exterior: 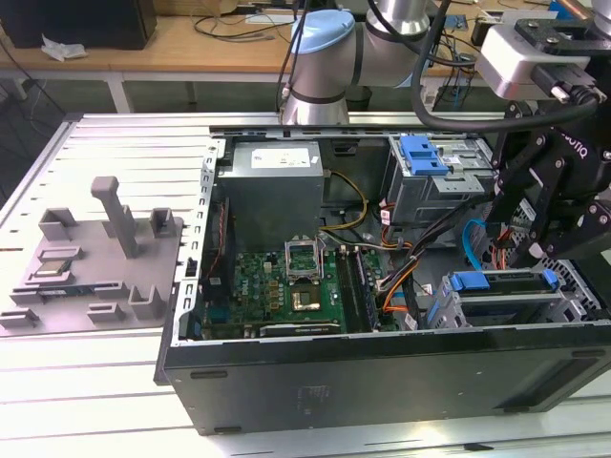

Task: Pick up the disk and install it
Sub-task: 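Insert the first disk wire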

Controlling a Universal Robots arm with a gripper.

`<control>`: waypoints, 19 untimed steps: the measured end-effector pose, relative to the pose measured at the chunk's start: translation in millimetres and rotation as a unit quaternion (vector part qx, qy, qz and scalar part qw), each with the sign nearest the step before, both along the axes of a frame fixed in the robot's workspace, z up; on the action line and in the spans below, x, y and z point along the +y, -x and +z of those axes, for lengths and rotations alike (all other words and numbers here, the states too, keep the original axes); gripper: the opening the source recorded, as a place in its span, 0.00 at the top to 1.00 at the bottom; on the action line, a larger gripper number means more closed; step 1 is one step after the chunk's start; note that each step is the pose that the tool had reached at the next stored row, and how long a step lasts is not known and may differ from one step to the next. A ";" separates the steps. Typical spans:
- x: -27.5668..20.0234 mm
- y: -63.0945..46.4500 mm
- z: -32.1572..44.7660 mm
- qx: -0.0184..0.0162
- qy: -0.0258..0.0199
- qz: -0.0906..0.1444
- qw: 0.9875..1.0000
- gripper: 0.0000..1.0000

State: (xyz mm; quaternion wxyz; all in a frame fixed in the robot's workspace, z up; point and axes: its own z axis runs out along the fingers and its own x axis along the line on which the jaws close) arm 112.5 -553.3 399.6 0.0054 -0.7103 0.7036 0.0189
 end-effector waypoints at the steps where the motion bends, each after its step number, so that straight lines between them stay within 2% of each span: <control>1: 1.0 0.0 -0.3 0.000 0.000 0.000 1.000 0.44; 3: 5.5 0.0 -0.1 0.000 0.000 0.000 1.000 0.44; 6: 9.7 0.0 0.0 0.000 0.001 0.000 1.000 0.44; 9: 15.3 0.0 -0.1 0.000 0.008 0.000 1.000 0.44; 13: 24.8 -0.3 0.0 0.000 0.026 0.000 1.000 0.44; 16: 34.7 -1.6 0.0 0.001 0.046 0.000 0.999 0.44; 17: 37.5 -2.1 -0.1 0.001 0.051 0.000 0.999 0.44; 18: 42.0 -2.9 0.0 0.001 0.059 0.000 0.998 0.44; 19: 45.2 -3.8 0.0 0.002 0.065 0.000 0.998 0.44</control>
